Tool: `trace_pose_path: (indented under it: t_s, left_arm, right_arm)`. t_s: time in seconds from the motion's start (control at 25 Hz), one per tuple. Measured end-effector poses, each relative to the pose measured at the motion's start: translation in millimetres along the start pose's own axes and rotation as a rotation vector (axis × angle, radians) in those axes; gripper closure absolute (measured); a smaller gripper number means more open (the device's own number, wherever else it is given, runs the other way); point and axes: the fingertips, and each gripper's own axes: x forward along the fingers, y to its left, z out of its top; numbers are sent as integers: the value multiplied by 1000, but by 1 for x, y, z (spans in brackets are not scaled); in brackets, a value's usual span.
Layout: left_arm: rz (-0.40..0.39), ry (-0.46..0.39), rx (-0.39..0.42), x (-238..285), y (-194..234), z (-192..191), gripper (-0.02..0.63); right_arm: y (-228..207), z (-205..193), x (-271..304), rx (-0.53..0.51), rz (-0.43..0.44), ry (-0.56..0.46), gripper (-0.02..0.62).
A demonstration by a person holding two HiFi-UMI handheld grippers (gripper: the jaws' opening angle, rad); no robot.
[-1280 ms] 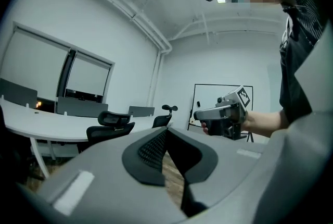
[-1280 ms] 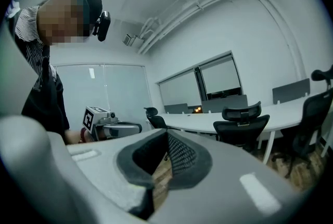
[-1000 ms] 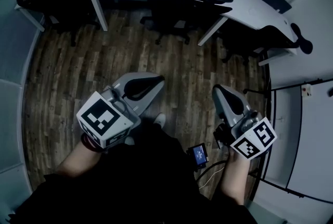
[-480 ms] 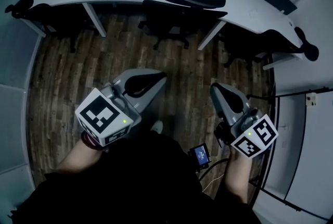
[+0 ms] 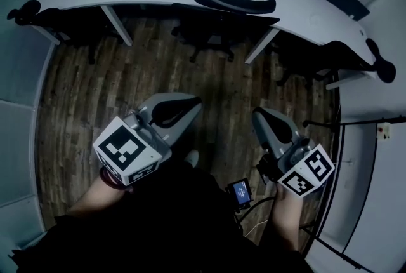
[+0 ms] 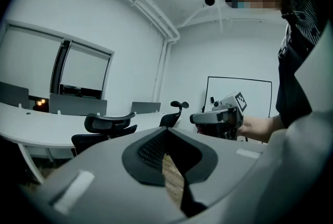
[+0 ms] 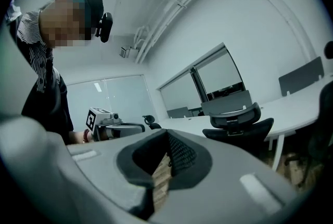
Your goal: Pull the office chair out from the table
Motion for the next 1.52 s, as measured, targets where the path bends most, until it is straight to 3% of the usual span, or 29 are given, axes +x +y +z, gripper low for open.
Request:
trace_pose_path:
  t_s: [0.4,0.6,0.84,1.08,1.32,1.52]
  left_arm:
    - [-15,-80,9,27,66,32,606]
    - [-31,-102,31,46,116,50,606]
    - [-58,-120,31,61,176,74,606]
    - [-98,-112,39,74,234,83,606]
    - [-230,-169,61,80,263,95,606]
    - [-300,-135,100,105,267,90,606]
  right_arm:
    - [-14,26,57,-53,9,12,595]
    - [-37,60,104,-120,-8,4,595]
    - [-56,74,165,-127,-20,34,595]
    - [-84,87,214,-146,-90,57,595]
    - [-107,96,246,-147,-143,58,595]
    - [-128,95,249,-170,-215,75,595]
